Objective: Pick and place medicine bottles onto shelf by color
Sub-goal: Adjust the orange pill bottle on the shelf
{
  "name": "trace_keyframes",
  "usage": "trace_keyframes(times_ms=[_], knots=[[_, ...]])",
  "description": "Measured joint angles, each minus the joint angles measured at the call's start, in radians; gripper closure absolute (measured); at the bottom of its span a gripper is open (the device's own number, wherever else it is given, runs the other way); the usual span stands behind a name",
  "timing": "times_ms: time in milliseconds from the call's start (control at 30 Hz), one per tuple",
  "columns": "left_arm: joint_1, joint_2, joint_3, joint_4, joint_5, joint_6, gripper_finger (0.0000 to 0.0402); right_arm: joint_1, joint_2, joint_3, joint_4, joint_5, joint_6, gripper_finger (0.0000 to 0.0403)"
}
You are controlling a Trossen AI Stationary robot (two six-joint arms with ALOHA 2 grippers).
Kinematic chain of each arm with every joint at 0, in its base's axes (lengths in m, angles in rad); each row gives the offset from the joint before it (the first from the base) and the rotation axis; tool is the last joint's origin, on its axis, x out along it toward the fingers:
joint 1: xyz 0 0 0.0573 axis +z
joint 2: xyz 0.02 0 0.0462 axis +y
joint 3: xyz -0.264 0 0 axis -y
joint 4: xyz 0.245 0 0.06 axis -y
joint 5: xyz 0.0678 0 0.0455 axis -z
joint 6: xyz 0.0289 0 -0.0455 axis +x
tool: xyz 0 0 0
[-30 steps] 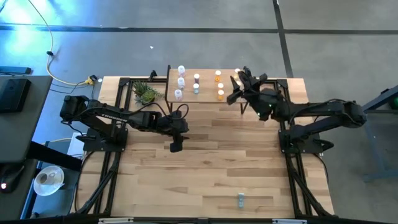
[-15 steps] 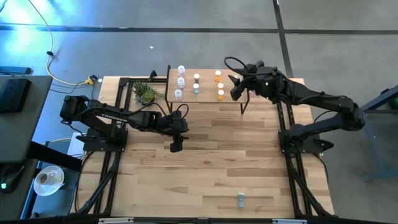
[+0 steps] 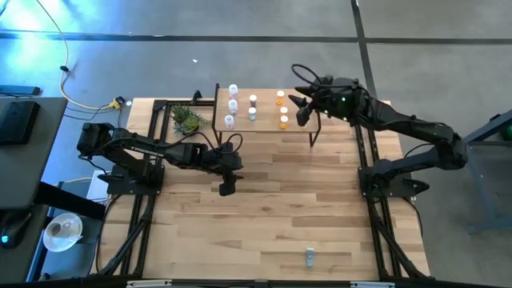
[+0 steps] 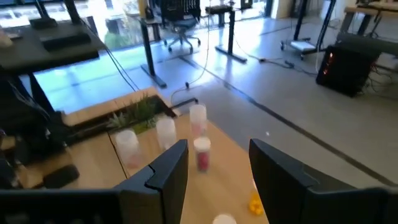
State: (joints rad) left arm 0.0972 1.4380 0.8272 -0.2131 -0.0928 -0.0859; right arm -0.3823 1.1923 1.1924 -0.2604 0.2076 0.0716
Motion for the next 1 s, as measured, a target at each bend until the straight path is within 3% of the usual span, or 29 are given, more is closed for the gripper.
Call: trace_keyframes(times_ms=[200,500,1000], knots=[[0.000,0.000,0.000,0.000,0.000,0.000,0.0216,-0.034,0.045,0.057,-0.037,-0.063,0.018,0.0240],[0.000,0.000,0.000,0.000,0.000,-0.015,0.0216,-0.036,0.183,0.088,-0.209,-0.075,-0.068,0.0240],[0.000,0.000,0.000,0.000,0.000,-0.018,0.0216,-0.086,0.224,0.087,-0.282,-0.157,-0.157,0.0240]])
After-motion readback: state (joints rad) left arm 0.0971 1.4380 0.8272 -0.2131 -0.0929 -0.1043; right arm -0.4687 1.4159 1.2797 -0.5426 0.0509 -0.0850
